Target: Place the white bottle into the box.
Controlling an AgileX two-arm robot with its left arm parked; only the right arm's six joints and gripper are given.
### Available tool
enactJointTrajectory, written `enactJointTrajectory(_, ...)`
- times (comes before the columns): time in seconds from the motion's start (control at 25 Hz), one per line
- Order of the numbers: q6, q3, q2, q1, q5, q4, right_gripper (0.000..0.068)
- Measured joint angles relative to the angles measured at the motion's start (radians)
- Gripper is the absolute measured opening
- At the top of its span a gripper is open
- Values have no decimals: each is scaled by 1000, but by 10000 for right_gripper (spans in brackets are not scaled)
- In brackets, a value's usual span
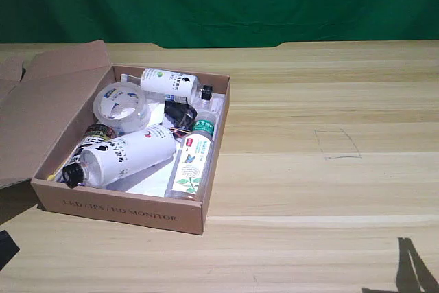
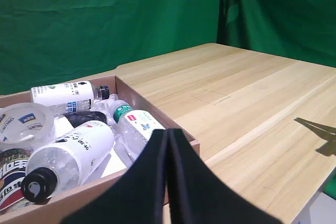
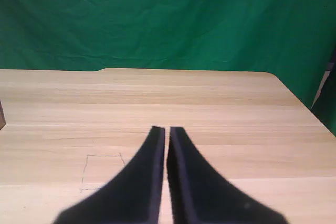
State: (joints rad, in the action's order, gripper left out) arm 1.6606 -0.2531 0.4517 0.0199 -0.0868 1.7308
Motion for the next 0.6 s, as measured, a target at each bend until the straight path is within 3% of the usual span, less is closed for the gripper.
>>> enactJointTrajectory(0.6, 0, 0, -1, 0, -8, 0, 3)
